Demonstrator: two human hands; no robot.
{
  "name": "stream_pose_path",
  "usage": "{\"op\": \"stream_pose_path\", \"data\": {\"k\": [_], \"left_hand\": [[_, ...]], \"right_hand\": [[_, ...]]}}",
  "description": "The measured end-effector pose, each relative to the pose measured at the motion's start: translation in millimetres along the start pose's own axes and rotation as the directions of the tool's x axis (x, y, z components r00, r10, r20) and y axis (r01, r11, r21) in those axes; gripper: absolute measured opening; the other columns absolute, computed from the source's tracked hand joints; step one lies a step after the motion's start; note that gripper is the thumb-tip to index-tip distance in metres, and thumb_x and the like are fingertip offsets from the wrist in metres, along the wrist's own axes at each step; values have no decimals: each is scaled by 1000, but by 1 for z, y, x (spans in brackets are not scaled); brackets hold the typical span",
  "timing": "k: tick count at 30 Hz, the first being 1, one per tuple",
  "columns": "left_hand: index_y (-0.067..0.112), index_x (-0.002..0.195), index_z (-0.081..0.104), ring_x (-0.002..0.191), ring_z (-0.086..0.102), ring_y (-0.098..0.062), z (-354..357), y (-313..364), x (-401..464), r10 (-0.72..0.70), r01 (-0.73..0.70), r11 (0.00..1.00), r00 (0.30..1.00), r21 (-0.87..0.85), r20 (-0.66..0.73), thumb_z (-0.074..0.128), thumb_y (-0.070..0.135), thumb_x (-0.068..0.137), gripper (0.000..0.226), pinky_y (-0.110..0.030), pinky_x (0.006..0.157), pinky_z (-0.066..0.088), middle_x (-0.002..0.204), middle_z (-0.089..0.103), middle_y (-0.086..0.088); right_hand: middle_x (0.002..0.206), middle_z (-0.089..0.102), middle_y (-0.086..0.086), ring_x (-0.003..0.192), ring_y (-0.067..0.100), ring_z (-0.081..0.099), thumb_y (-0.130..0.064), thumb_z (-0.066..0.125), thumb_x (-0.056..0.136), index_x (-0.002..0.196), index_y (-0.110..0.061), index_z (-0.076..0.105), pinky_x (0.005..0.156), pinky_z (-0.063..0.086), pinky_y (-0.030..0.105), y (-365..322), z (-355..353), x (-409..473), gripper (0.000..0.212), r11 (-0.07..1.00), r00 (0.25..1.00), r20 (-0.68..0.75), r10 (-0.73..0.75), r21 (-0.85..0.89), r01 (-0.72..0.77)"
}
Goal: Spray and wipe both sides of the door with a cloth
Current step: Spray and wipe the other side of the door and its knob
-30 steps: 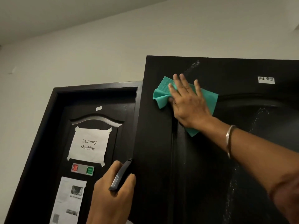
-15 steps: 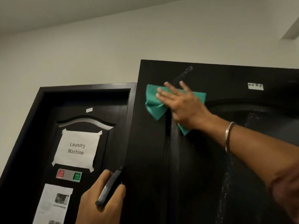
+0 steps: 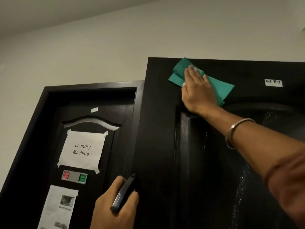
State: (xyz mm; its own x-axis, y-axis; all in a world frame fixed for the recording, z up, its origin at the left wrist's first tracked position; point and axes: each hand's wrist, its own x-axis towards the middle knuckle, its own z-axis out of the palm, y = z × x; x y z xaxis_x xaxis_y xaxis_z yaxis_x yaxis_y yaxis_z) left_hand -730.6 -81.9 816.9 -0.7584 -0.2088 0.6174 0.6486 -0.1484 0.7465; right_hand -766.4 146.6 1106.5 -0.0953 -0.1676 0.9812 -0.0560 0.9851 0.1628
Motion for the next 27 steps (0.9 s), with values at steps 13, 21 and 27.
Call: {"op": "stream_pose_path", "data": {"k": [13, 21, 27], "left_hand": [[21, 77, 57, 74, 60, -30, 53, -2, -4, 59, -67, 996, 989, 57, 135, 62, 3, 96, 27, -46, 72, 53, 76, 62, -27], [-5, 98, 59, 70, 56, -28, 40, -11, -11, 76, -83, 994, 992, 64, 103, 59, 9, 97, 14, -48, 69, 52, 82, 57, -28], [7, 88, 61, 69, 60, -33, 37, -15, -25, 64, -72, 991, 996, 115, 69, 60, 30, 83, 23, -58, 67, 56, 79, 63, -22]], "right_hand": [[171, 17, 3, 159, 21, 8, -38, 29, 109, 162, -16, 24, 127, 15, 52, 65, -21, -1, 58, 965, 990, 93, -104, -232, 124], [153, 51, 17, 145, 34, 44, -13, 43, 106, 145, -4, 54, 121, 34, 51, 21, 17, -44, 41, 974, 969, -96, -227, -18, 226], [154, 50, 14, 147, 30, 42, -9, 50, 100, 145, -5, 56, 122, 32, 51, -41, 52, -224, 46, 761, 760, 78, -646, 155, 630]]}}
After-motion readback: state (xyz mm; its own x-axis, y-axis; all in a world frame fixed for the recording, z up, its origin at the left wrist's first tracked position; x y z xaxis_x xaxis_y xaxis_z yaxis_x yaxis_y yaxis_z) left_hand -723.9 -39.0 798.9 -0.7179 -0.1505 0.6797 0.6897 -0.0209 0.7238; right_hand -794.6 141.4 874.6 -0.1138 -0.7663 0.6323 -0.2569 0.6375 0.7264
